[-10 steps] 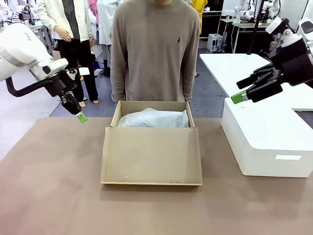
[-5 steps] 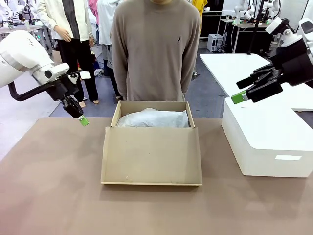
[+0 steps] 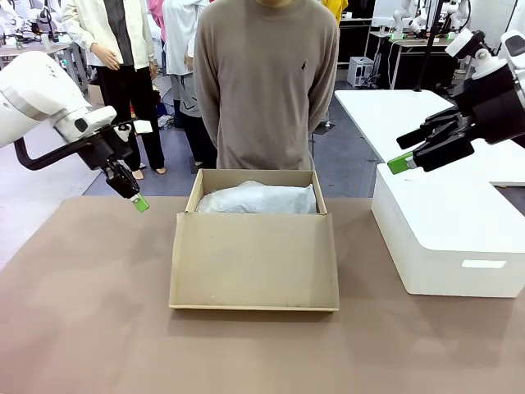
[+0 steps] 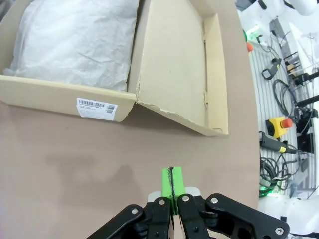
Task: Pack the shoes into the box.
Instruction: Close the Shoes Box.
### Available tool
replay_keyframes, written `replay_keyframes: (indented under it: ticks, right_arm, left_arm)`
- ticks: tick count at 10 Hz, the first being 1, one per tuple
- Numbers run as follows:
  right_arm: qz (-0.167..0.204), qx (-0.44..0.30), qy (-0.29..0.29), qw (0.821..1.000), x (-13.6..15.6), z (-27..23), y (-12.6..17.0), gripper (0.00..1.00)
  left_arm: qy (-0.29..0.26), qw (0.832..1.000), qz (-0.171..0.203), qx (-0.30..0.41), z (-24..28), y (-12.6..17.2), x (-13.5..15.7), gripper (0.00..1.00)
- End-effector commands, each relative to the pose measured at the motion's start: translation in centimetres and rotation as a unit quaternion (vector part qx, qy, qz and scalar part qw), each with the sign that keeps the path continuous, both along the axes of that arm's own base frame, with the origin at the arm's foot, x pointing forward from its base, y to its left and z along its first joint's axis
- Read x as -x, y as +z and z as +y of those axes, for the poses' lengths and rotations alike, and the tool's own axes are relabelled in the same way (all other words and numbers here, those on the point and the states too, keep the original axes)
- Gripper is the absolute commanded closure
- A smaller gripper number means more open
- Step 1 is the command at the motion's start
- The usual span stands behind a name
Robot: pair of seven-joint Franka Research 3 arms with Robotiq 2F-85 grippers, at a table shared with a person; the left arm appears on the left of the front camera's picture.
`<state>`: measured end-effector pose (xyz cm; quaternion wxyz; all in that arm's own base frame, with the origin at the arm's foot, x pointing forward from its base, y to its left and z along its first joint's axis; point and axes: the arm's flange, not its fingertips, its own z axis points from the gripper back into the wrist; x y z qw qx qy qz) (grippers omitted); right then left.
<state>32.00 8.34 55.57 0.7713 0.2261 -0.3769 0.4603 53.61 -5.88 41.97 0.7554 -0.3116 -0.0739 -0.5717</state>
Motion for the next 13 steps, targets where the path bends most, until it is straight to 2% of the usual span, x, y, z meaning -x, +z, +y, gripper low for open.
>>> replay_keyframes:
  ticks: [1,7,13]
  right_arm:
    - [-0.008,-0.008,0.012,1.0,-0.4,-0.1,0.0,0.0]
    - [-0.008,-0.008,0.012,1.0,-0.4,-0.1,0.0,0.0]
    - [-0.008,-0.008,0.012,1.0,-0.4,-0.1,0.0,0.0]
  left_arm:
    - [-0.006,1.0,0.018,0.021,0.2,-1.8,-1.0,1.0]
    - [-0.017,0.995,0.064,0.08,0.1,-6.2,-2.0,1.0]
    - [-0.022,0.992,0.089,0.087,-1.2,-9.8,-2.3,1.0]
